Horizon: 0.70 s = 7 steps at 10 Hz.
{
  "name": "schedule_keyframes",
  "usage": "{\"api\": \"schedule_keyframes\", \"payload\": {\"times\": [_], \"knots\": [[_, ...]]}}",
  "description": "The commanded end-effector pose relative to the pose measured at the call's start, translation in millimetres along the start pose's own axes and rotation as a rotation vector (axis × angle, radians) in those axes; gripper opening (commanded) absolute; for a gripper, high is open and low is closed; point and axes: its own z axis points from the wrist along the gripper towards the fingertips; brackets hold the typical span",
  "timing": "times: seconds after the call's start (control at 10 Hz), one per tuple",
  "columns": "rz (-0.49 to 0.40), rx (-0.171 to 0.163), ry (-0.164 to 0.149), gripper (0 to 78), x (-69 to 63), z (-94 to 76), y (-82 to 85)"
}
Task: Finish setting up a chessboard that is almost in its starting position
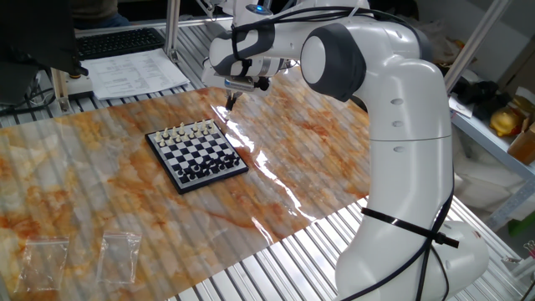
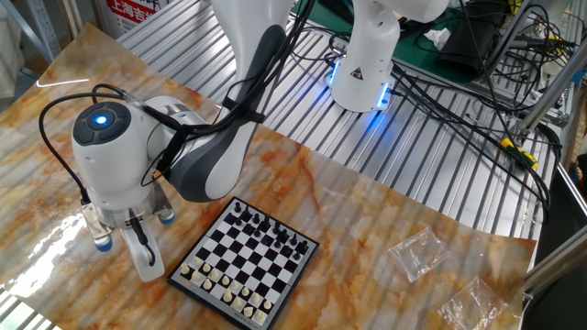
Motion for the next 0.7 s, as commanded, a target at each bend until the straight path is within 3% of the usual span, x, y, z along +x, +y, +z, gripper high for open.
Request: {"api": "schedule_keyframes", "payload": {"times": [0.1, 0.4, 0.5, 0.7], "knots": [[0.003, 0.001, -0.002, 0.0, -1.2, -1.8, 0.1], [0.004, 0.0, -0.001, 0.0, -1.3, -1.8, 0.1], [0.004, 0.0, -0.001, 77.4, -1.3, -1.8, 0.1], [0.004, 0.0, -0.001, 77.4, -1.3, -1.8, 0.1]]}}
